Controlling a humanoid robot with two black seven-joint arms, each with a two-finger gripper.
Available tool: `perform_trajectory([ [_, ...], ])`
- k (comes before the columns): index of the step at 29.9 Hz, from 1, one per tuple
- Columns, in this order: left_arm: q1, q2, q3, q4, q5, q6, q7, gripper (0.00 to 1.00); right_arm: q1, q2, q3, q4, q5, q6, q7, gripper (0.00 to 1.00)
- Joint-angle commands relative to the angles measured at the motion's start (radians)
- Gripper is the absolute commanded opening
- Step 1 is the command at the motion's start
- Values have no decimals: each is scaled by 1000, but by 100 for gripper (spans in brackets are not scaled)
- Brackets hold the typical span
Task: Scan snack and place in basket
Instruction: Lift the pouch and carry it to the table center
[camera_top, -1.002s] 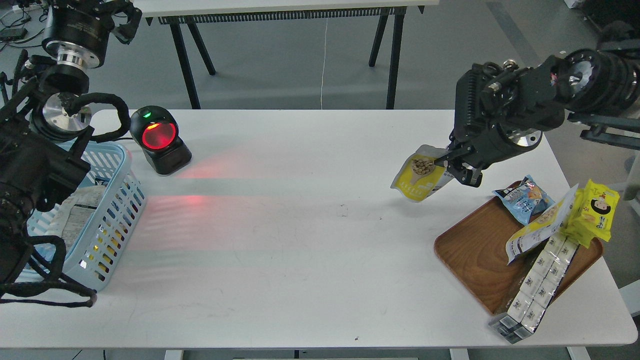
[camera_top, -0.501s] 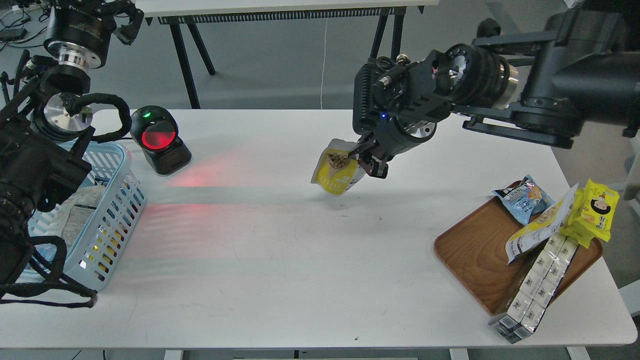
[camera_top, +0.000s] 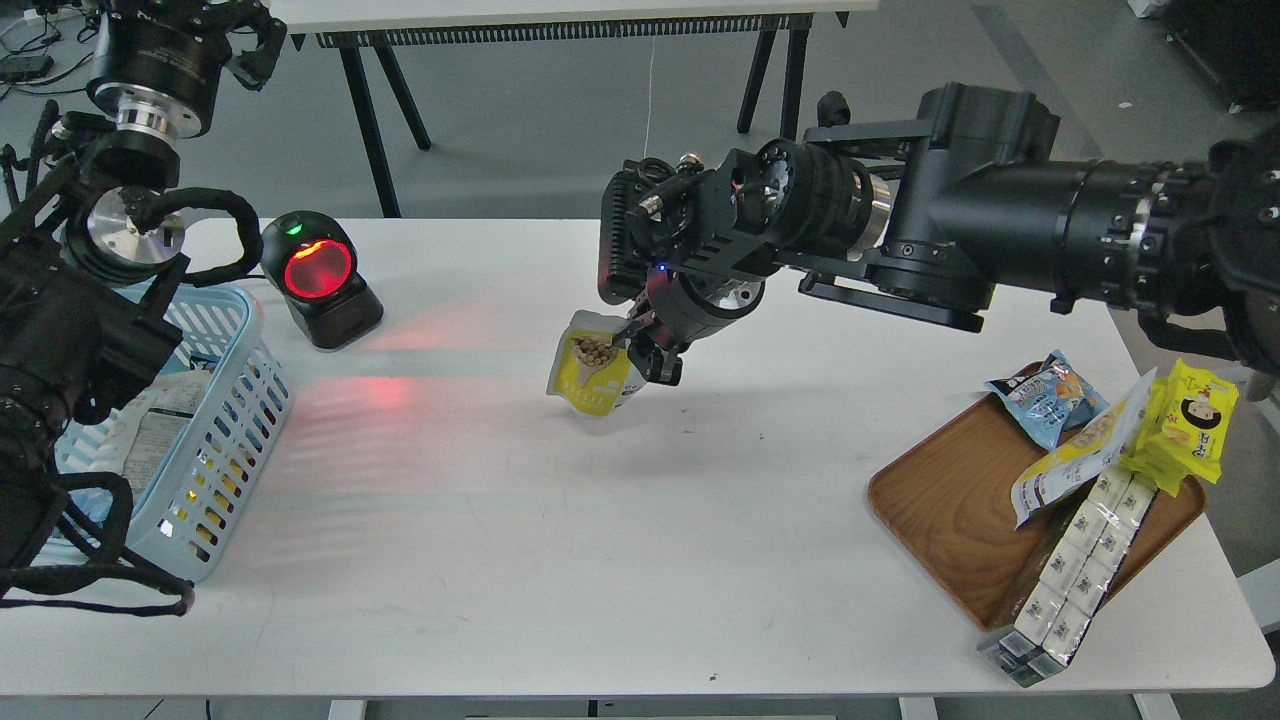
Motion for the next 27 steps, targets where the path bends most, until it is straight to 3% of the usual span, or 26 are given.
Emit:
perform_trajectory([
  [1, 0, 0, 0, 0, 0, 0, 0, 100, -7, 0, 1, -26, 2, 0, 0, 1],
  [10, 6, 4, 0, 0, 0, 0, 0, 100, -11, 0, 0, -20, 2, -1, 0, 3],
  [22, 6, 3, -2, 0, 0, 0, 0, 100, -16, 0, -3, -14, 2, -1, 0, 13],
  [27, 6, 3, -2, 0, 0, 0, 0, 100, -4, 0, 12, -10, 3, -7, 0, 31],
])
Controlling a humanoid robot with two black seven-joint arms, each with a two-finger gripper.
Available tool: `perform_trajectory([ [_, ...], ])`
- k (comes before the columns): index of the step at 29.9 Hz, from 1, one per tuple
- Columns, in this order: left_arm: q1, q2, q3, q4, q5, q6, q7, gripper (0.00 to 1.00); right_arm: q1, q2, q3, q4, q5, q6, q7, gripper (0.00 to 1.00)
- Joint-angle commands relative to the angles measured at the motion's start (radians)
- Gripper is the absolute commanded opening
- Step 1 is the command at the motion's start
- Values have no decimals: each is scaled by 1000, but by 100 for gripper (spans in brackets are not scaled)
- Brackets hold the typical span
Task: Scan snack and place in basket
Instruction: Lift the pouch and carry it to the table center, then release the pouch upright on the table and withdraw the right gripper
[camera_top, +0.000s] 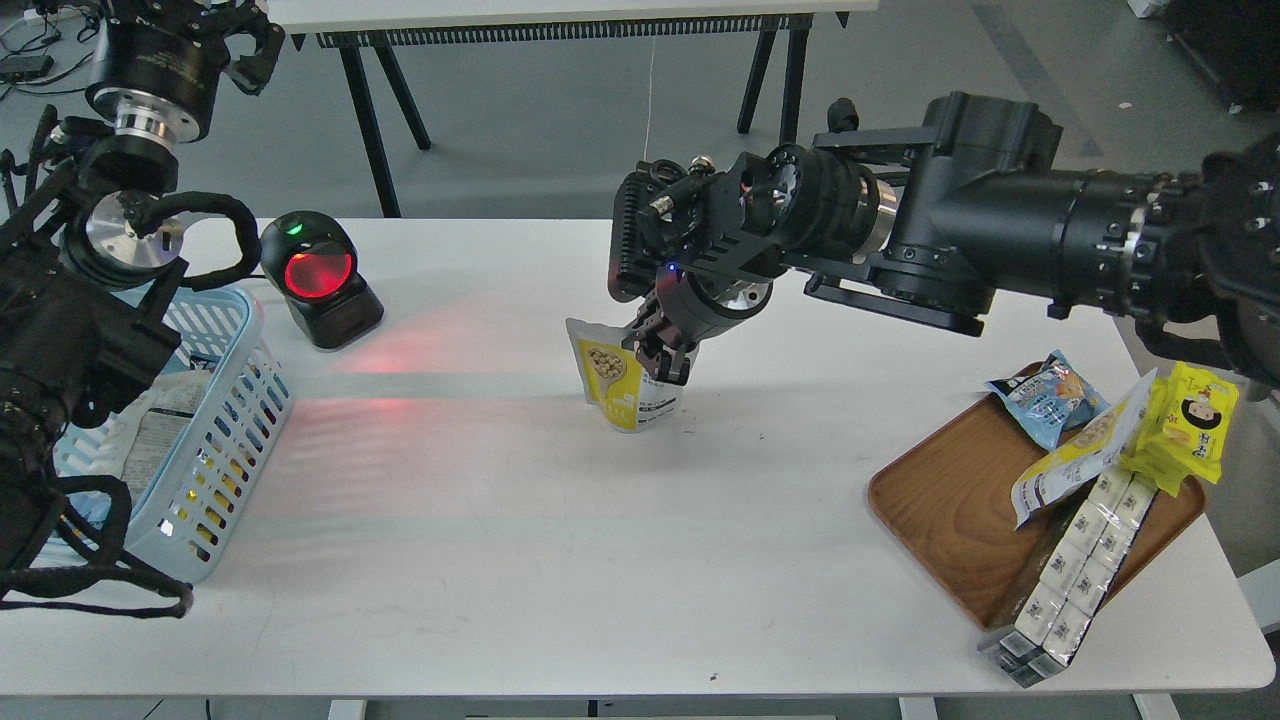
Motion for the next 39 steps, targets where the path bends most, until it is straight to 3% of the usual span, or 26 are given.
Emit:
perform_trajectory([
  [1, -2, 0, 0, 0, 0, 0, 0, 100, 12, 0, 18, 10, 3, -5, 0, 35],
  [5, -8, -3, 1, -8, 0, 0, 6, 100, 46, 0, 96, 74, 6, -4, 0, 56],
  [10, -17, -2, 3, -34, 6, 0, 11, 100, 44, -176, 246, 178, 96, 28, 0, 97],
  [16, -54, 24, 40, -83, 77, 0, 21, 100, 35, -354, 328, 209, 242, 62, 0, 98],
  [23, -145, 67, 130, -190, 221, 0, 120, 99, -103, -543, 509, 200, 543, 59, 0, 99],
  [29, -155, 136, 130, -357, 397, 0, 121, 99, -262, -669, 648, 200, 785, 59, 0, 99],
  [39, -162, 210, 130, -669, 1015, 0, 109, 99, -407, -792, 713, 128, 1405, 70, 0, 99],
])
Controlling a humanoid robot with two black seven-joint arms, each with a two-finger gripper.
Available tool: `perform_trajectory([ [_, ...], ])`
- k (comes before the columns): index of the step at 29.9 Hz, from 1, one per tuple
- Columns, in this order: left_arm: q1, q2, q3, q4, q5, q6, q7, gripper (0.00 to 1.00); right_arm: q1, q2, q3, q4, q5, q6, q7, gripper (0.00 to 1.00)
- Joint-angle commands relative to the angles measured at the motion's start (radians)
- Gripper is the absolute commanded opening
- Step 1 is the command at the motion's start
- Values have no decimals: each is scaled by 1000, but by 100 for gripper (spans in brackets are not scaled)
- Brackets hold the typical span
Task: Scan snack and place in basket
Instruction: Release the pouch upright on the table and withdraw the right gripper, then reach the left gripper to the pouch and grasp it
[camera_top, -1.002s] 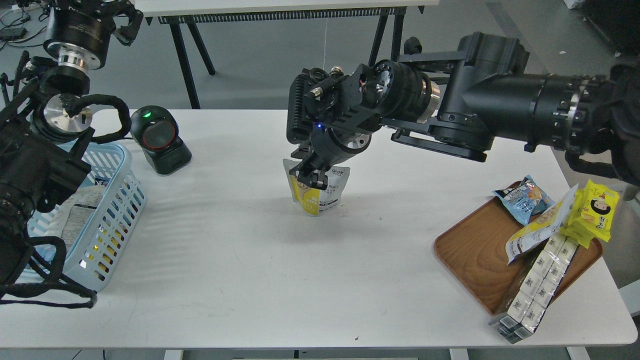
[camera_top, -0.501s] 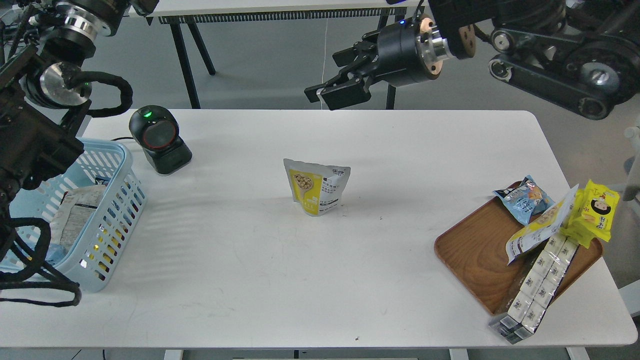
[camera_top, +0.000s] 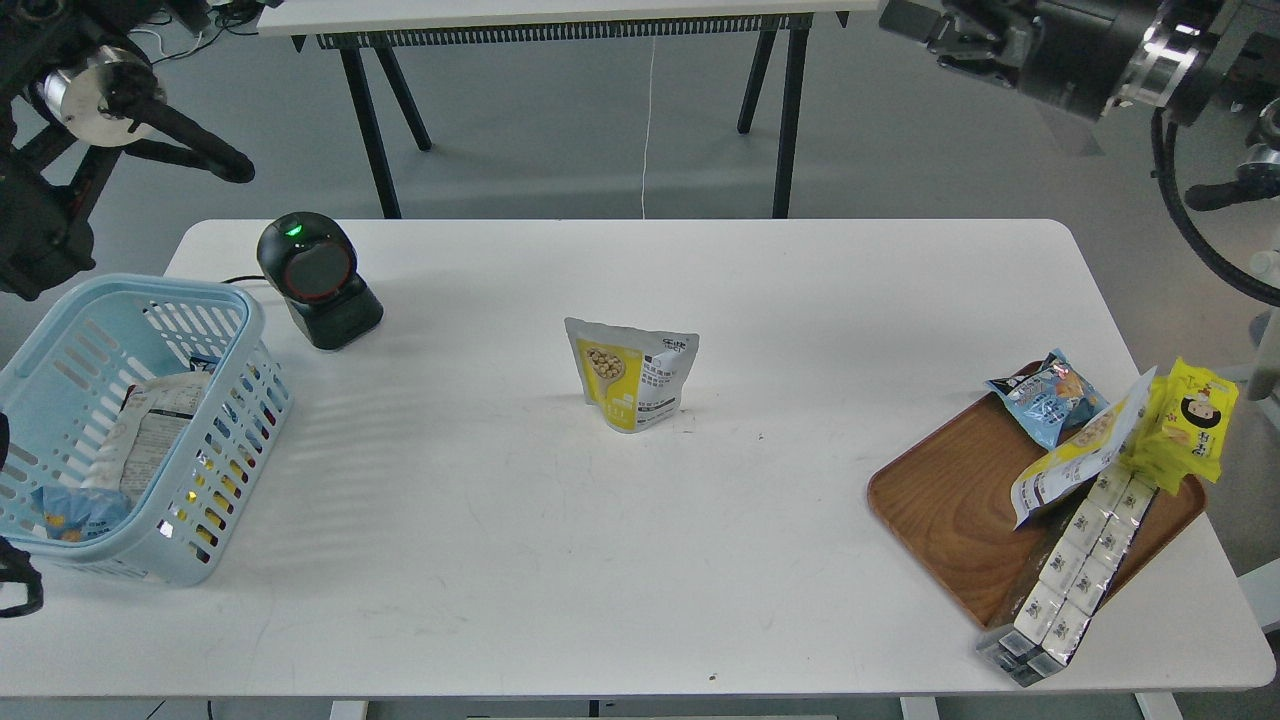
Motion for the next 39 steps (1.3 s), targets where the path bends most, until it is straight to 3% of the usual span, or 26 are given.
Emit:
perform_trajectory([
  [1, 0, 6, 0, -87, 234, 0, -6, 99, -30, -11, 2, -57, 207, 2, 0, 99],
  [7, 5, -1, 12, -208, 648, 0, -83, 97, -90, 17, 2, -188, 494, 5, 0, 99],
  [11, 8, -12, 73, -234, 923, 0, -166, 97, -122, 83, 15, -295, 729, 14, 0, 99],
  [16, 11, -60, 193, -317, 1196, 0, -167, 97, -159, 202, 92, -464, 904, 57, 0, 99],
  [24, 3, -84, 351, -354, 1409, 0, -172, 95, -315, 275, 295, -527, 906, 112, -108, 99],
  [35, 32, -170, 437, -189, 1409, 46, -169, 92, -426, 318, 341, -516, 906, 112, -91, 99],
  [39, 35, -175, 461, -129, 1409, 93, -170, 84, -426, 319, 344, -516, 906, 112, -74, 99],
])
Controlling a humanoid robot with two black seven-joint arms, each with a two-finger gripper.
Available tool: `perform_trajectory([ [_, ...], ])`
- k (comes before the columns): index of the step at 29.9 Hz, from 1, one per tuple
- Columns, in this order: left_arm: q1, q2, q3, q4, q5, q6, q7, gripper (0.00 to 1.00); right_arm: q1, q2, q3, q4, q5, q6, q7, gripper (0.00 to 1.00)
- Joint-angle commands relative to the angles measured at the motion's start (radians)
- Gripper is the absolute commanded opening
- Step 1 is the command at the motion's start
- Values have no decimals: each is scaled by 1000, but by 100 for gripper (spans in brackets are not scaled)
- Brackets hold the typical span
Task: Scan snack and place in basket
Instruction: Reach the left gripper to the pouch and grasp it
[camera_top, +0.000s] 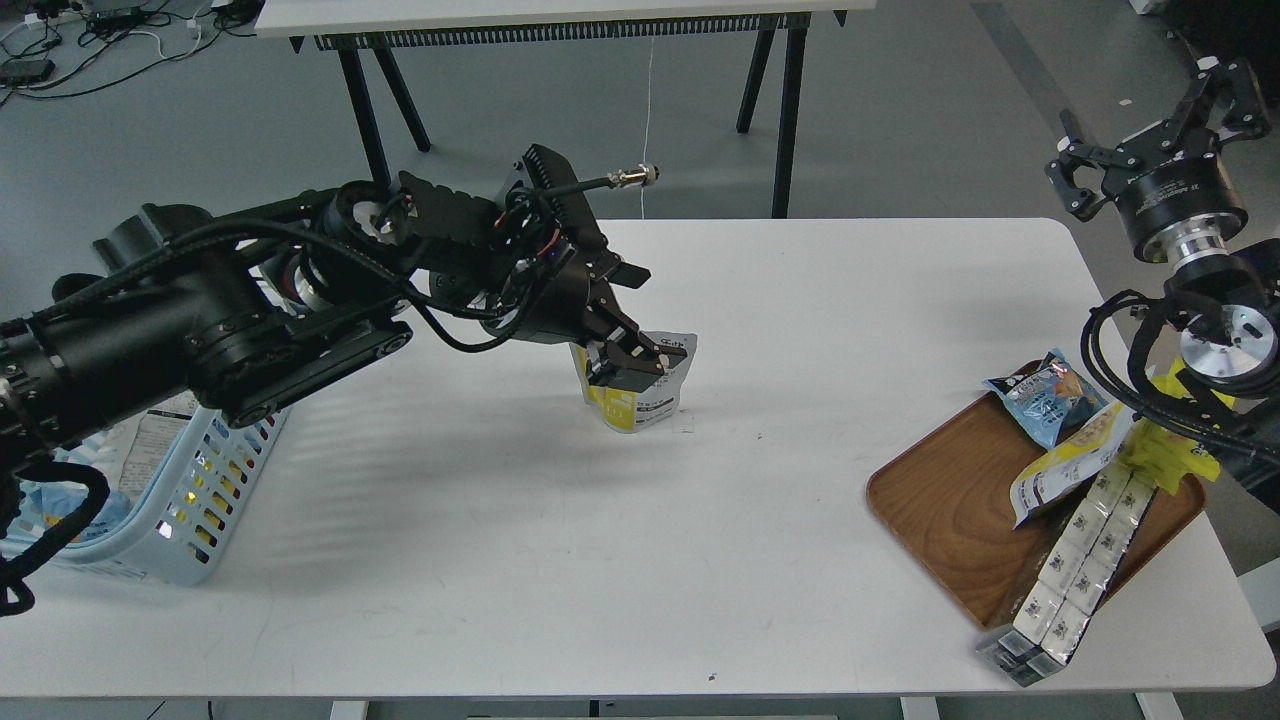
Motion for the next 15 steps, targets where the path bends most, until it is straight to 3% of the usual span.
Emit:
perform_trajectory([
  [1, 4, -8, 22, 55, 0, 44, -1, 81, -1, 2, 7, 0, 0, 0, 10, 99],
  [8, 11, -52, 52, 109, 0, 67, 8, 79, 2, -1, 21, 8, -2, 0, 10, 99],
  [13, 24, -52, 52, 112, 0, 67, 3, 59, 2, -7, 21, 17, -2, 0, 10, 99],
  [15, 37, -52, 52, 120, 0, 67, 3, 58, 1, -6, 19, 17, -3, 0, 9, 99],
])
